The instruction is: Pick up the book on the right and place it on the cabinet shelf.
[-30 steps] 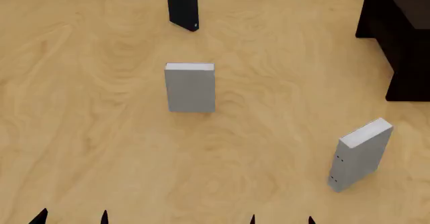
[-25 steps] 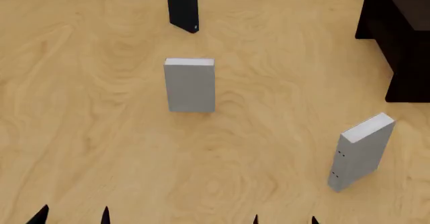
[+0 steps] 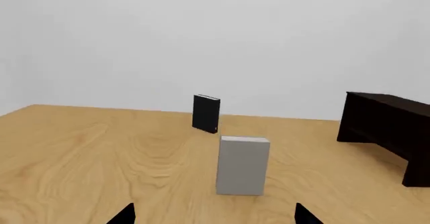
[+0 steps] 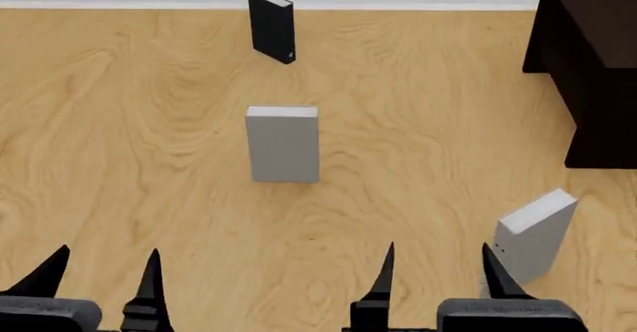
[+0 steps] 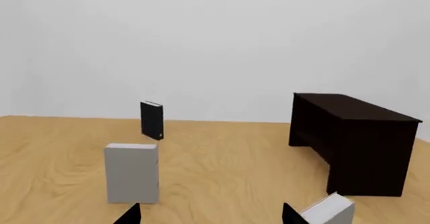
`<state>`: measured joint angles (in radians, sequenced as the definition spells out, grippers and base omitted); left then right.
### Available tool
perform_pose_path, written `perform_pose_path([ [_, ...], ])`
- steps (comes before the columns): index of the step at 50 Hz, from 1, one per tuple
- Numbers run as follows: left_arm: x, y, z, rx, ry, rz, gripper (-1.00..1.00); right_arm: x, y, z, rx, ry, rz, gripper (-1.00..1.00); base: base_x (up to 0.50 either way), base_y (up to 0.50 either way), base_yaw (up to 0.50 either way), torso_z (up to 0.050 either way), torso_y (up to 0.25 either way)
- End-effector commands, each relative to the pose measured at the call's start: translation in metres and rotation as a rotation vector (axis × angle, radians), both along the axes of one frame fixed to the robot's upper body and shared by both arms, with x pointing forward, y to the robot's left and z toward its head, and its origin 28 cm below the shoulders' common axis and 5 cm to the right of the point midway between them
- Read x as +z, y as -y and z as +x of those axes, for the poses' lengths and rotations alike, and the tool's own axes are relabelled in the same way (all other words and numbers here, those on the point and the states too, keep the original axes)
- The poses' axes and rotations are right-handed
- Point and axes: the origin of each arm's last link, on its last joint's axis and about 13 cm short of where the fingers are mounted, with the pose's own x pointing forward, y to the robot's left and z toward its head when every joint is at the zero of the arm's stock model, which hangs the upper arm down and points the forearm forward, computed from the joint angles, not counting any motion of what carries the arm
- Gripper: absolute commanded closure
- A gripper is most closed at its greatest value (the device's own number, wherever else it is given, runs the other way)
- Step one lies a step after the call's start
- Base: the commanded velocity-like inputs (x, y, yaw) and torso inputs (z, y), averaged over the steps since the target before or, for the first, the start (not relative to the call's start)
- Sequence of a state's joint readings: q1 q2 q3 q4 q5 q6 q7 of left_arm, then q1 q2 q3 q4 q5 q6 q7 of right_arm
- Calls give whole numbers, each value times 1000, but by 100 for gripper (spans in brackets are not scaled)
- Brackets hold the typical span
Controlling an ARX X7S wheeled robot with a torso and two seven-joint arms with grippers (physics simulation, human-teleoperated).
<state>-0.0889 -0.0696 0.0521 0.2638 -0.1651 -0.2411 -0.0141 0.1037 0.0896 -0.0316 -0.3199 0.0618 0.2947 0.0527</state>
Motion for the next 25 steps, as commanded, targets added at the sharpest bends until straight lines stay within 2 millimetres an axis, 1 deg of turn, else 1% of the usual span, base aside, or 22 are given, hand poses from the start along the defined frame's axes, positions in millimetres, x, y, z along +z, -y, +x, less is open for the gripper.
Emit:
perform_pose_path([
  [1,53,0,18,-14,85,-23,-100,48,8,5,-11,96,4,-100,0,0,0,50,0],
  [6,63,0,27,-5,105,-18,-100,67,12,9,-19,126,1,-100,0,0,0,50,0],
  [8,63,1,28,6,118,4,-100,70,14,8,-27,142,21,-100,0,0,0,50,0],
  [11,60,3,27,-7,119,44,-100,64,13,5,-16,150,-5,-100,100,0,0,50,0],
  [14,60,4,26,-25,118,42,-100,50,16,5,-17,113,56,-100,500,0,0,50,0],
  [15,59,5,26,-29,120,43,-100,46,17,8,-3,78,11,-100,500,0,0,50,0],
  [17,59,6,26,-33,122,36,-100,47,19,7,-9,109,46,-100,500,0,0,50,0],
  [18,58,7,25,-19,126,26,-100,48,18,7,-9,108,31,-100,500,0,0,50,0],
  [19,58,7,24,-46,106,25,-100,48,18,7,-5,107,25,-100,500,0,0,50,0],
  [25,57,9,17,-54,105,37,-100,48,18,7,-5,104,23,-100,500,0,0,0,0],
])
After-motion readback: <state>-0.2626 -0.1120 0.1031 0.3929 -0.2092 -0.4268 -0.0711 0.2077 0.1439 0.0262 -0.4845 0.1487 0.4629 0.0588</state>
